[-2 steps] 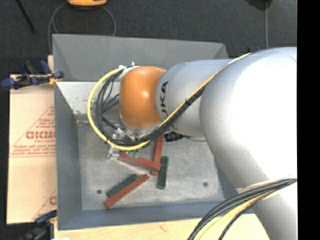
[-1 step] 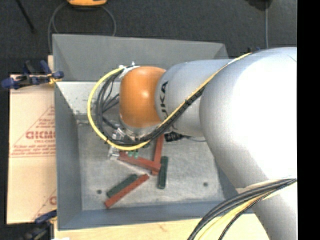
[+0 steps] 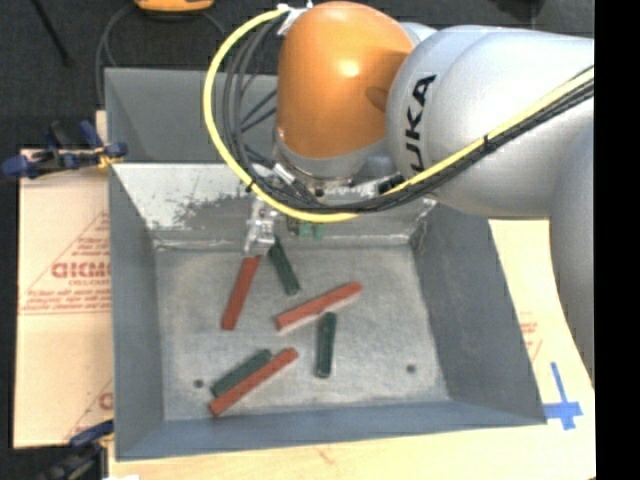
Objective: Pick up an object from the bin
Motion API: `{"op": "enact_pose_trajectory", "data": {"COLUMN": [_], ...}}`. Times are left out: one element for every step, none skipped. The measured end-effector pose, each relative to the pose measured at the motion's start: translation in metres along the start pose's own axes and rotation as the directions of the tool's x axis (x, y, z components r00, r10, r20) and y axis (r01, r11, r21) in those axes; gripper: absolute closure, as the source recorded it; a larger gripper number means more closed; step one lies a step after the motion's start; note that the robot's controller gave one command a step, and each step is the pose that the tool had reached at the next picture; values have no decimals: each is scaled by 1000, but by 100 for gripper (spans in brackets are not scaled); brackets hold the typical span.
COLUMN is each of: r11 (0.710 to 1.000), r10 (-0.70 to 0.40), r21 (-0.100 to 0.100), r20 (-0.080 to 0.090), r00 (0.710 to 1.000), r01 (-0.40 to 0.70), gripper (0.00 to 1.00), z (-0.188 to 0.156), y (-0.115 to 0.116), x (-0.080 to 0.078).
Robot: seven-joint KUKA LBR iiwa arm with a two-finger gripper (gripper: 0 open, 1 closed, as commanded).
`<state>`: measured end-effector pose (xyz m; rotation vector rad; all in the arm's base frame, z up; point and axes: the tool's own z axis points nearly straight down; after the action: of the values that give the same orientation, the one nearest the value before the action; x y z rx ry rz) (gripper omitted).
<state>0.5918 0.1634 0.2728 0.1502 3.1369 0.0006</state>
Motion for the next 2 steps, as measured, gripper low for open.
{"op": "enact_pose_trajectory", "data": {"r11": [1000, 997], "r10": [-5, 82], "r21": [-2, -3], "r20": [7, 6], "r00": [1000, 997], "r01": [5, -82], "gripper": [100, 100], "z": [-27, 21], "y": [1, -3], "x": [-2, -8]}}
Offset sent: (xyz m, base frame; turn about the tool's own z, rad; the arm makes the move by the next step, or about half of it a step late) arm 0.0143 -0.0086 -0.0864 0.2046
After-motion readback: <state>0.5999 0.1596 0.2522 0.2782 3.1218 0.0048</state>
